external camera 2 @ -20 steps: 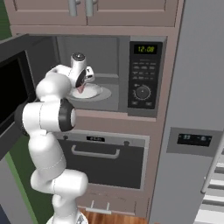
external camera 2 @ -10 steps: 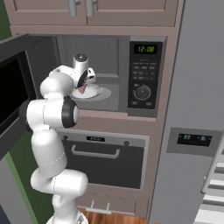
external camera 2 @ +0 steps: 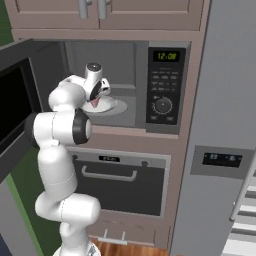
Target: Transport the steak from the fridge to the microwave and turn on the microwave.
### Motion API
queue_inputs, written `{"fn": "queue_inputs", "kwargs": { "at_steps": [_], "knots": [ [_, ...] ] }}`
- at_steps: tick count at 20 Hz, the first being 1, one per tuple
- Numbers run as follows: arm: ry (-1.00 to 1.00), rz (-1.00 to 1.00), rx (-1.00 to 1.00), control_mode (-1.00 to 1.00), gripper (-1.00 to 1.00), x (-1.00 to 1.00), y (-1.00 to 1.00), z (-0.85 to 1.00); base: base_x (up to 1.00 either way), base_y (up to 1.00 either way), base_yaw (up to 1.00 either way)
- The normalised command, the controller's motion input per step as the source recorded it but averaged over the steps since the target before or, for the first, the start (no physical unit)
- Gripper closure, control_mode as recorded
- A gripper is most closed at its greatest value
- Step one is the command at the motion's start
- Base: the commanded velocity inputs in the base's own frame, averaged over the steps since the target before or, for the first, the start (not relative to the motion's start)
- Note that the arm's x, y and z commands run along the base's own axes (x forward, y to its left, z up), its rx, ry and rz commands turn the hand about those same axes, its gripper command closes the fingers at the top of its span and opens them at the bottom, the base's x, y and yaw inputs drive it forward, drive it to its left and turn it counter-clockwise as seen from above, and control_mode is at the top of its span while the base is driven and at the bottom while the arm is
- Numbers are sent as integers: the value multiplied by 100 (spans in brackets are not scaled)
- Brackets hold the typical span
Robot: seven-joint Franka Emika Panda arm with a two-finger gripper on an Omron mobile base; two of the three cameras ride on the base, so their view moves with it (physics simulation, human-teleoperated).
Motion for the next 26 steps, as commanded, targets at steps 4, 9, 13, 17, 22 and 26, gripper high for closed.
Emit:
{"fn": "queue_inputs", "kwargs": {
  "at_steps": [4, 9, 13, 17, 22, 26],
  "knots": [
    [0, 0, 0, -100, 100, 7, 0, -8, 0, 0, 0],
    [0, 0, 0, -100, 100, 6, 0, -11, 0, 0, 0],
    [0, 0, 0, -100, 100, 10, 0, -9, 0, 0, 0],
    [0, 0, 0, -100, 100, 11, 0, -9, 0, 0, 0],
    [0, 0, 0, -100, 100, 11, 0, -8, 0, 0, 0],
    [0, 0, 0, -100, 100, 8, 0, -8, 0, 0, 0]
  ]
}}
